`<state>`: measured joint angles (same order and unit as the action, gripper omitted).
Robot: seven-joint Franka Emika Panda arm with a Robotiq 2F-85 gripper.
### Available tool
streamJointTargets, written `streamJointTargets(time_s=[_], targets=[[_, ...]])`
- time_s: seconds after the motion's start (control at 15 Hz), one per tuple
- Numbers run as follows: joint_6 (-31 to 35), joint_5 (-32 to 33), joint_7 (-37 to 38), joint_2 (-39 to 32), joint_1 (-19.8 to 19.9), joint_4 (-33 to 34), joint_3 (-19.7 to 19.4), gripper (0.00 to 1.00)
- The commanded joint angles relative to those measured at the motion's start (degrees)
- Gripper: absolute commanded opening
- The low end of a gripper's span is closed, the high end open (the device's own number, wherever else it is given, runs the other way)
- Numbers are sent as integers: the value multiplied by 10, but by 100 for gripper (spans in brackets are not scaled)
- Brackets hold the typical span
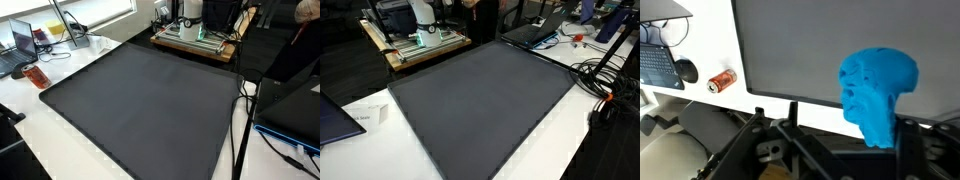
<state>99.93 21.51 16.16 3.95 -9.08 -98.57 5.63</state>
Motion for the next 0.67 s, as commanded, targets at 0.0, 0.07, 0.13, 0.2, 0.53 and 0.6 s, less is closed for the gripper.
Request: streamJointTargets(time_s=[0.0, 0.07, 0.13, 0.2, 0.53, 0.6], targets=[[-44, -3, 19, 13, 8, 6, 14, 100], [-51, -5, 20, 15, 9, 5, 14, 100], [-51, -13, 15, 18, 9, 2, 14, 100], [-51, -20, 10, 22, 10, 0, 13, 100], [-17, -89, -13, 50, 20, -19, -2, 100], [-7, -107, -15, 56, 23, -23, -5, 100]])
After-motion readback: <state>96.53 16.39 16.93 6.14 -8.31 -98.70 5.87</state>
